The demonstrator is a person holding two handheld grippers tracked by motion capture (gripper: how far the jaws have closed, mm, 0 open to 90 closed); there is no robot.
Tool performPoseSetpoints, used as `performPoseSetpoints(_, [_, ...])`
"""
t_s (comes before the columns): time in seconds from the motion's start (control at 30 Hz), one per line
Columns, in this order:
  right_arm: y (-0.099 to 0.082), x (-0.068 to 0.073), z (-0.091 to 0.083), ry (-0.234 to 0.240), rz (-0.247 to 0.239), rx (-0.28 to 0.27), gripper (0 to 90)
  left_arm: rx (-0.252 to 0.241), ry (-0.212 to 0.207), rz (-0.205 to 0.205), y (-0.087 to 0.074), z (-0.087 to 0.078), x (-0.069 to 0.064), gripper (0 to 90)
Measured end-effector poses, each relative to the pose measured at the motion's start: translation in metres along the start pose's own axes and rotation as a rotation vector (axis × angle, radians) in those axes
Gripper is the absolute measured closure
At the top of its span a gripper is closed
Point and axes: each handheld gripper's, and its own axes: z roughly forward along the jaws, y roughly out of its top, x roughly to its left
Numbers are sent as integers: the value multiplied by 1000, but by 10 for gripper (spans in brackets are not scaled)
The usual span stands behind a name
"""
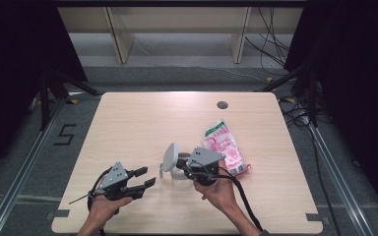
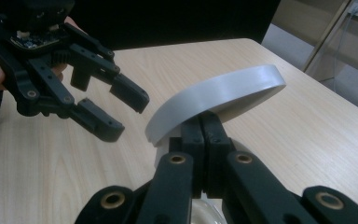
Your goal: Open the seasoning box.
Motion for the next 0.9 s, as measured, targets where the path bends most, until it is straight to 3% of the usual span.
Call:
performPoseSetpoints(0.07, [1, 1, 0, -2, 12, 8, 900, 7, 2, -2, 0, -1, 1, 469])
performPoseSetpoints(0.17, [5, 2, 4, 6, -8, -3, 900, 13, 23, -6, -3, -2, 2, 458])
performPoseSetpoints(0.37, [10, 5, 11, 23, -18, -7, 900, 12, 19, -6, -7, -2, 3, 427])
performPoseSetpoints(0.57, [10, 2, 6, 18, -5, -9, 900, 6, 29, -20, -10, -2, 3, 402])
performPoseSetpoints(0.77, [-3, -22, -20, -53, 13, -10, 869, -5, 45, -23, -14, -5, 3, 356])
performPoseSetpoints(0.83, [-18, -40, -38, -101, 62, 1, 785, 10, 59, -18, -15, -5, 1, 340])
performPoseSetpoints(0.9, [-29, -53, -49, -134, 65, 7, 748, 22, 62, -16, -18, -4, 0, 330])
